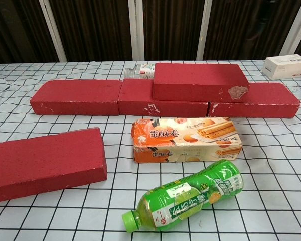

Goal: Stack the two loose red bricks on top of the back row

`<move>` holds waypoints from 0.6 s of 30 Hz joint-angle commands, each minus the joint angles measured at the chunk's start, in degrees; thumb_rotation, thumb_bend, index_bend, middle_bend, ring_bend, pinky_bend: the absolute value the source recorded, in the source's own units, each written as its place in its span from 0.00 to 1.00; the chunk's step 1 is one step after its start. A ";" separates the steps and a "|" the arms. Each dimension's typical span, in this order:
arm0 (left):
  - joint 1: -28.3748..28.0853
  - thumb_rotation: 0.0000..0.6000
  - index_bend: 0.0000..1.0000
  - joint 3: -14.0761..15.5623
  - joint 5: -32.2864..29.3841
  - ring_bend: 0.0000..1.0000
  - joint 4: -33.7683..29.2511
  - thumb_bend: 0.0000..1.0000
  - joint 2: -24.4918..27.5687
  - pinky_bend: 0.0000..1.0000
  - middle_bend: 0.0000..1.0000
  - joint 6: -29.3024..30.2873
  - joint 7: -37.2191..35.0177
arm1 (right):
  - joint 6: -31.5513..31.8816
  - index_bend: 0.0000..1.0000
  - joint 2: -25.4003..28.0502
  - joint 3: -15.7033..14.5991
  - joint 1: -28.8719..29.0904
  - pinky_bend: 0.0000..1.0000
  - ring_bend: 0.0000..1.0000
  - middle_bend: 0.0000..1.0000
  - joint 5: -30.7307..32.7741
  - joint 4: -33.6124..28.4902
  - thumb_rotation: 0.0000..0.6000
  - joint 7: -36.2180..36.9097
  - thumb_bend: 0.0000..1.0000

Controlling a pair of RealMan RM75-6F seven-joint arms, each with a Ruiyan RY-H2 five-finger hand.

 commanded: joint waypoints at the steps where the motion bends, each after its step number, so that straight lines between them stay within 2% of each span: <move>1: -0.10 1.00 0.00 0.71 1.81 0.00 0.13 0.00 -0.31 0.18 0.00 0.51 -0.61 | -8.51 0.00 11.64 4.40 -25.50 0.00 0.00 0.00 -25.12 -13.54 1.00 25.81 0.22; 6: -0.18 1.00 0.00 2.02 4.80 0.00 -0.50 0.00 -0.60 0.18 0.00 0.86 -0.81 | -8.87 0.00 12.31 5.64 -37.69 0.00 0.00 0.00 -44.12 -14.50 1.00 41.81 0.22; 11: -0.30 1.00 0.00 2.93 7.30 0.00 -1.11 0.00 -1.47 0.18 0.00 1.34 -1.03 | -4.09 0.00 12.24 3.66 -45.46 0.00 0.00 0.00 -58.92 -14.87 1.00 54.42 0.22; 14: -0.79 1.00 0.00 2.51 10.00 0.00 0.58 0.00 -5.20 0.21 0.00 3.30 -3.32 | 1.49 0.00 12.58 -1.00 -50.72 0.00 0.00 0.00 -69.63 -15.38 1.00 62.73 0.22; 18: -1.79 1.00 0.00 2.51 11.24 0.00 2.51 0.00 -8.78 0.23 0.00 2.86 -7.71 | 7.35 0.00 14.35 -9.07 -53.75 0.00 0.00 0.00 -81.03 -14.01 1.00 71.15 0.22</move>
